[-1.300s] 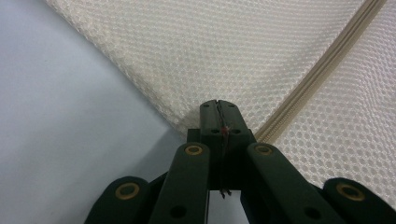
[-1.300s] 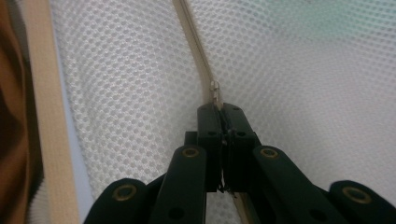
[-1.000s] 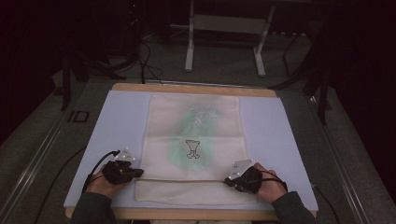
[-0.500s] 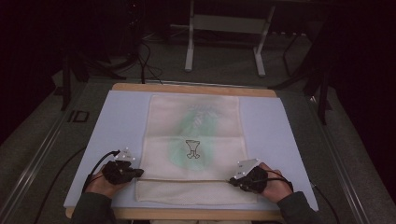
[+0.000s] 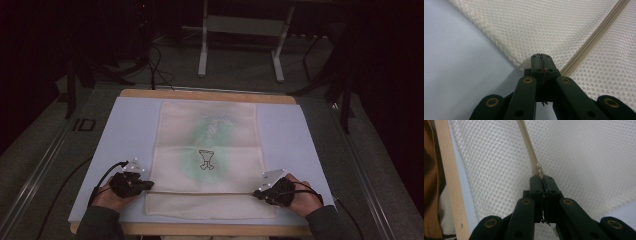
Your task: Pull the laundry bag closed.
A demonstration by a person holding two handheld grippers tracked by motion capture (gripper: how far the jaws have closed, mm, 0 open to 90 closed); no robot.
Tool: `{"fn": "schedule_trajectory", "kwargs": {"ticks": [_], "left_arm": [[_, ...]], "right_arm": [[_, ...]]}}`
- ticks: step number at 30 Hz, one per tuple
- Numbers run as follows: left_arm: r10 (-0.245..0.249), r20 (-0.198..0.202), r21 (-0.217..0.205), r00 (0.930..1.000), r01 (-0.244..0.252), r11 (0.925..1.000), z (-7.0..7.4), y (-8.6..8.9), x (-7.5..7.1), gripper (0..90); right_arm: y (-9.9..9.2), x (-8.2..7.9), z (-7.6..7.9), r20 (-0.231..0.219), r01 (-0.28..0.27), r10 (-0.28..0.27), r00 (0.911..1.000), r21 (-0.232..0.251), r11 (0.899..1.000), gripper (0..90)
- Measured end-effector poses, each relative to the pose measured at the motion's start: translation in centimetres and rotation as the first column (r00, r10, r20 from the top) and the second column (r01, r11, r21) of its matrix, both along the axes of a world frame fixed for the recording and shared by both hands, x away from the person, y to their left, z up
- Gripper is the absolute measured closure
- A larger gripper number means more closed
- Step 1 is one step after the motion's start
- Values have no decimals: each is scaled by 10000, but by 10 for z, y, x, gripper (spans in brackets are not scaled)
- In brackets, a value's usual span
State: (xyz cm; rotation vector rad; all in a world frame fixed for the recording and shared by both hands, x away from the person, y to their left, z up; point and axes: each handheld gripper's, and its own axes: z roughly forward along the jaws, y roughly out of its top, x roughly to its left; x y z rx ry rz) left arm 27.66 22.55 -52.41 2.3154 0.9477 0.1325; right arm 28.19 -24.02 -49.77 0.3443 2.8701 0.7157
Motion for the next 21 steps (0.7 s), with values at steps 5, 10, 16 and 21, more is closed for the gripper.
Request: {"fn": "schedule_trajectory", "kwargs": {"ticks": [5, 10, 16, 21], "left_arm": [[34, 18, 4, 10000, -34, 10000, 0, -1, 0, 900], [-11, -5, 49, 10000, 11, 10000, 0, -1, 0, 900], [11, 1, 37, 10000, -11, 10000, 0, -1, 0, 900], [-2, 5, 36, 10000, 2, 10000, 0, -1, 0, 900]], "right_arm": [[-1, 0, 1, -3, -48, 48, 10000, -8, 10000, 879], [4, -2, 2, 426, -213, 227, 9988, -331, 9992, 878], [13, 4, 0, 416, -472, 510, 9978, -865, 9951, 876], [13, 7, -6, 134, -366, 377, 9992, -766, 9964, 874]]}}
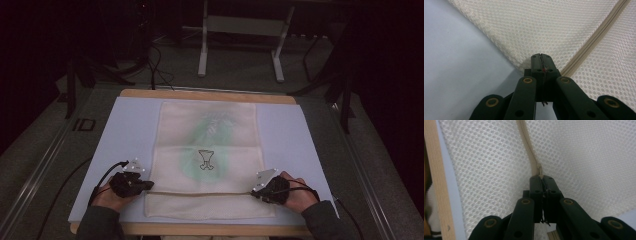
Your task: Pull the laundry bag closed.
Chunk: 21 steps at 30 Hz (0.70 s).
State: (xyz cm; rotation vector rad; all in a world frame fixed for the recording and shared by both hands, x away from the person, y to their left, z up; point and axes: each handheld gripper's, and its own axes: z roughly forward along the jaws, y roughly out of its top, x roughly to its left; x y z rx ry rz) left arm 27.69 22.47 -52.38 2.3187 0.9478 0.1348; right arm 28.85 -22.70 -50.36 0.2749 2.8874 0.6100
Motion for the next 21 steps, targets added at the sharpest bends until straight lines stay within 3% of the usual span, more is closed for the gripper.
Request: {"fn": "schedule_trajectory", "kwargs": {"ticks": [3, 13, 18, 21], "left_arm": [[6, -7, 26, 10000, -6, 10000, 0, 0, 0, 900], [-10, -26, 40, 10000, 10, 10000, 0, 0, 0, 900], [-6, -25, 18, 10000, 7, 10000, 0, 0, 0, 900], [16, -44, 4, 10000, -16, 10000, 0, 0, 0, 899]], "right_arm": [[-1, 3, -3, -48, 79, -78, 10000, 219, 9997, 865], [1, 10, -4, -304, -18, 27, 9995, 303, 9995, 857], [4, 5, 1, 440, -245, 242, 9987, 60, 9997, 874], [1, 4, 8, 519, -247, 233, 9984, 267, 9993, 874]]}}
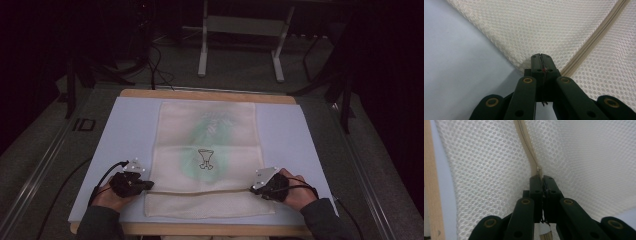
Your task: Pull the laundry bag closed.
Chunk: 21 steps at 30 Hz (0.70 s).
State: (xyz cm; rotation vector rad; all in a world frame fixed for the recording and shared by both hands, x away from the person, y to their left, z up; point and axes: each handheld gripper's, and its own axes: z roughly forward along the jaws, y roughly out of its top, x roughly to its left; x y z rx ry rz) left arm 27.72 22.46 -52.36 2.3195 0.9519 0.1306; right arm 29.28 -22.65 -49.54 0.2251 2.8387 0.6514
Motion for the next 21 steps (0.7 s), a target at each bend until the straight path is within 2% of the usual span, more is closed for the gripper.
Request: {"fn": "schedule_trajectory", "kwargs": {"ticks": [4, 6, 9, 11, 13, 17, 18, 19, 21], "left_arm": [[-19, 15, 30, 10000, 19, 10000, 0, 0, 0, 900], [-8, 30, 18, 10000, 8, 10000, 0, 0, 0, 900], [-9, 26, 11, 10000, 9, 10000, 0, 0, 0, 899], [-6, 27, 27, 10000, 6, 10000, 0, 0, 0, 900], [-5, 22, 27, 10000, 5, 10000, 0, 0, 0, 900], [5, -18, 8, 10000, -5, 10000, 0, 0, 0, 900], [14, -2, -25, 10000, -14, 10000, 0, 0, 0, 900], [8, -12, -29, 10000, -8, 10000, 0, 0, 0, 900], [19, -17, -14, 10000, -19, 10000, 0, 0, 0, 900]], "right_arm": [[-3, -1, 8, 59, -42, 42, 10000, 123, 9999, 875], [-3, -3, 15, 298, -158, 156, 9994, 58, 9999, 875], [1, -8, 19, 690, -208, 239, 9973, -447, 9988, 876], [5, -12, 17, 1012, -314, 426, 9939, -1099, 9935, 877], [5, -11, 13, 846, -341, 473, 9953, -1519, 9878, 878], [-7, -9, 7, 797, 74, 44, 9968, -1470, 9891, 878], [-11, -9, 6, 608, 111, -19, 9981, -1507, 9885, 878], [-15, -9, 5, 669, 228, -128, 9977, -1515, 9882, 878], [-21, -10, 4, 515, 308, -233, 9984, -1514, 9880, 878]]}}
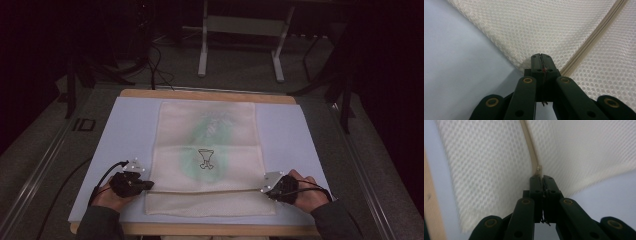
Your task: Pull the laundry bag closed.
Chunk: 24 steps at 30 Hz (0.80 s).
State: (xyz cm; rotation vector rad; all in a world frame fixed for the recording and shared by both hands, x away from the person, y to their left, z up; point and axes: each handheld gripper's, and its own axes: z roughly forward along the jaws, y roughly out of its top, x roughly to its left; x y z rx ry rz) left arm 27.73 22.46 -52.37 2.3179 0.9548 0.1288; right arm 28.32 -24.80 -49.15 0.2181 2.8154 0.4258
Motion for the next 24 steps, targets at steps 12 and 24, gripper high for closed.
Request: {"fn": "schedule_trajectory", "kwargs": {"ticks": [12, 24], "left_arm": [[-49, 83, 91, 10000, 48, 9999, 0, -1, 0, 899], [-22, 148, -15, 9999, 23, 10000, 1, -1, -1, 891]], "right_arm": [[-17, 1, -9, -427, 653, -604, 9973, 1232, 9902, 855], [-35, 4, 1, -679, 1638, -1494, 9864, 3470, 9235, 629]]}}
